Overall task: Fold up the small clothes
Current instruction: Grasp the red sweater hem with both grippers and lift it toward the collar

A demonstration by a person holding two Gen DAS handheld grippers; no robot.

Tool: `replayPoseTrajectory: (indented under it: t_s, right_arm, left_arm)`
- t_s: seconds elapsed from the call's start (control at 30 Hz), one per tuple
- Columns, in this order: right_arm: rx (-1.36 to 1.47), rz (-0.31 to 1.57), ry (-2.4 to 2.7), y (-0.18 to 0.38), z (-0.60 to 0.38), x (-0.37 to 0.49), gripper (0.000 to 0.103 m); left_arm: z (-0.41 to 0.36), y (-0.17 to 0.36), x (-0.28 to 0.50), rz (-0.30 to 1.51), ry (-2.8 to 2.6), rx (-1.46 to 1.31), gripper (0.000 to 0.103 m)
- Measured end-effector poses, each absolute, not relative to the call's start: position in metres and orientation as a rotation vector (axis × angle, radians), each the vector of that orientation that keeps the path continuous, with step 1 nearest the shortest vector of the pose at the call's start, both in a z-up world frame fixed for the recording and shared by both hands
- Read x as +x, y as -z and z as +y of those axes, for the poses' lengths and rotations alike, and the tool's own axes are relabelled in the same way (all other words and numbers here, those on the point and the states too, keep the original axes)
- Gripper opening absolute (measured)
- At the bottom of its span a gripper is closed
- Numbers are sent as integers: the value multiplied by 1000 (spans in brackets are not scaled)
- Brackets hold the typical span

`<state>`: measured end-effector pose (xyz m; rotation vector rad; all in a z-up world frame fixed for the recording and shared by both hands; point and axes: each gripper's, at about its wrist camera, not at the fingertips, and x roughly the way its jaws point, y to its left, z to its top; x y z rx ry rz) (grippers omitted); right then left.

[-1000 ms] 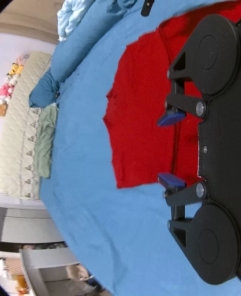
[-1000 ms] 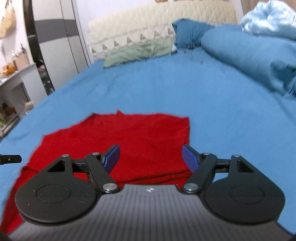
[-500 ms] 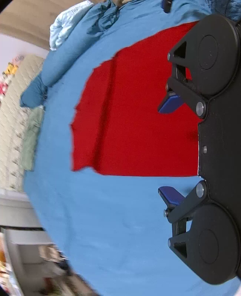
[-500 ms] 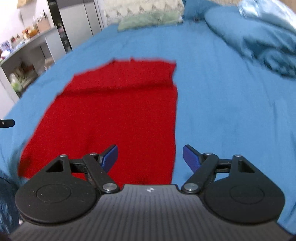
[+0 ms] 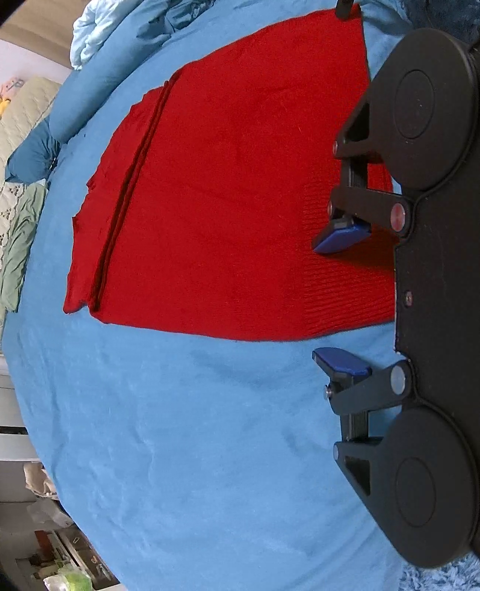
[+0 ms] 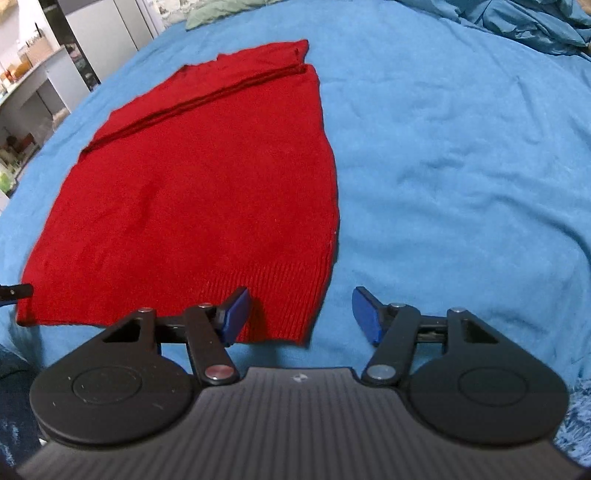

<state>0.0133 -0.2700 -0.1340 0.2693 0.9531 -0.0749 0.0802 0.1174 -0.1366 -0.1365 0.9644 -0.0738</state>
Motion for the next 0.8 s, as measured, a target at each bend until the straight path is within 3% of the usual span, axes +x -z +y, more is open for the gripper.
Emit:
replayPoseTrajectory:
  t_s: [0.1, 0.2, 0.4, 0.43, 0.47, 0.57, 0.8]
  right_arm:
    - [259, 953, 82, 138, -268, 14, 72]
    - [245, 949, 79, 138, -264, 13, 53]
    - [250, 959, 56, 138, -261, 14, 33]
    - [264, 957, 55, 137, -262, 15, 24]
    - [283, 952, 54, 135, -264, 14, 24]
    - [313, 922, 49, 124, -268, 11, 23]
    - [519, 801, -18, 83, -297, 2, 22]
  left_arm:
    - [116, 137, 79, 964, 74, -135, 56]
    - [113, 134, 73, 970, 84, -125, 47]
    - [107, 136, 70, 982, 98, -94, 35]
    - [108, 136, 71, 988, 103, -96, 22]
    - [108, 136, 72, 998, 110, -104, 13]
    - [109, 129, 72, 1011, 104, -113, 7]
    - [114, 84, 65, 929, 160, -166, 5]
